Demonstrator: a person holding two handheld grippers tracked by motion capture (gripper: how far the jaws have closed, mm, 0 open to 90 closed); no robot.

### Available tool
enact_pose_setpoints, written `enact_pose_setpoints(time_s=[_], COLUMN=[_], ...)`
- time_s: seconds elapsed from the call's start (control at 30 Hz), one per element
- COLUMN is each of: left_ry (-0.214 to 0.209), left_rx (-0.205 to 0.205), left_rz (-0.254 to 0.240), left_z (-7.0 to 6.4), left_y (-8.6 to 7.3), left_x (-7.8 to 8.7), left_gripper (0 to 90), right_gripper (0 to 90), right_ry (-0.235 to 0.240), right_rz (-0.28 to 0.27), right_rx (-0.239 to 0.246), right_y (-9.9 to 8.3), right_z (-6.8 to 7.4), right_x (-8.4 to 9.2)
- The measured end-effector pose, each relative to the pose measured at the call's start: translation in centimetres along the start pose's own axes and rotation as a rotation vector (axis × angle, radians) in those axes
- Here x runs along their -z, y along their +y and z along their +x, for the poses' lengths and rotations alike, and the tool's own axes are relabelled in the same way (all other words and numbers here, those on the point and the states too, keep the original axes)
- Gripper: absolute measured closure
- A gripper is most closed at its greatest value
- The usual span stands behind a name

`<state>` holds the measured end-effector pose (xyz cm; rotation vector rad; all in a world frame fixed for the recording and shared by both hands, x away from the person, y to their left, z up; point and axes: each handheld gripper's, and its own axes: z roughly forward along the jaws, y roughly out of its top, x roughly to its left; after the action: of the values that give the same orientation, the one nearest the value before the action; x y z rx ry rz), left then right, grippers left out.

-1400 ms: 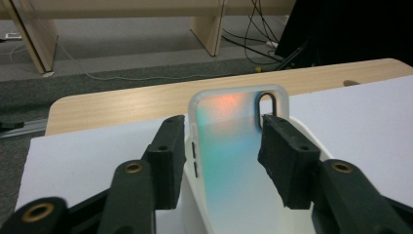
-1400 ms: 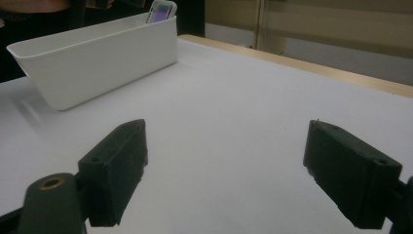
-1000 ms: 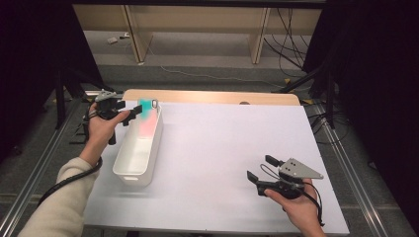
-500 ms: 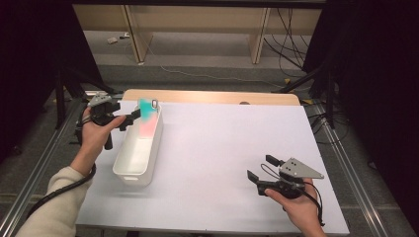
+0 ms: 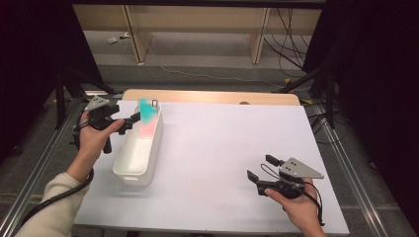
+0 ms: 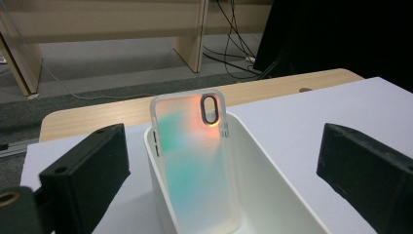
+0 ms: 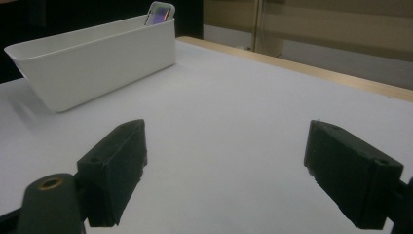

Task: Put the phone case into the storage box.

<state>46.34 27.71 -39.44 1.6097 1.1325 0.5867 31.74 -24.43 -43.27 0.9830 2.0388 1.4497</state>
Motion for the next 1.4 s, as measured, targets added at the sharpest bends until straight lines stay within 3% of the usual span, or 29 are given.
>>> enact_pose_setpoints(time_s=[0.3,0.87,1.4], left_ry=[-0.025,-0.047,-0.087], left_rx=[0.013,-0.021,-0.018], left_rz=[-0.006,-0.027,-0.052], left_z=[-0.1,-1.6,-2.7], left_y=[-0.4,-0.3,-1.1], left_x=[0.8,2.2,4.3], left_gripper=[5.0,4.9,4.8], right_gripper=[17.0,17.0,17.0], right_ry=[0.006,0.009,0.012], right_rz=[-0.004,-0.003,-0.009], right_rx=[0.001,0.003,-0.003], right_y=[0.0,0.0,0.1], right_z=[0.1,0.0,0.1], right_x=[-0.1,-0.1,-0.3])
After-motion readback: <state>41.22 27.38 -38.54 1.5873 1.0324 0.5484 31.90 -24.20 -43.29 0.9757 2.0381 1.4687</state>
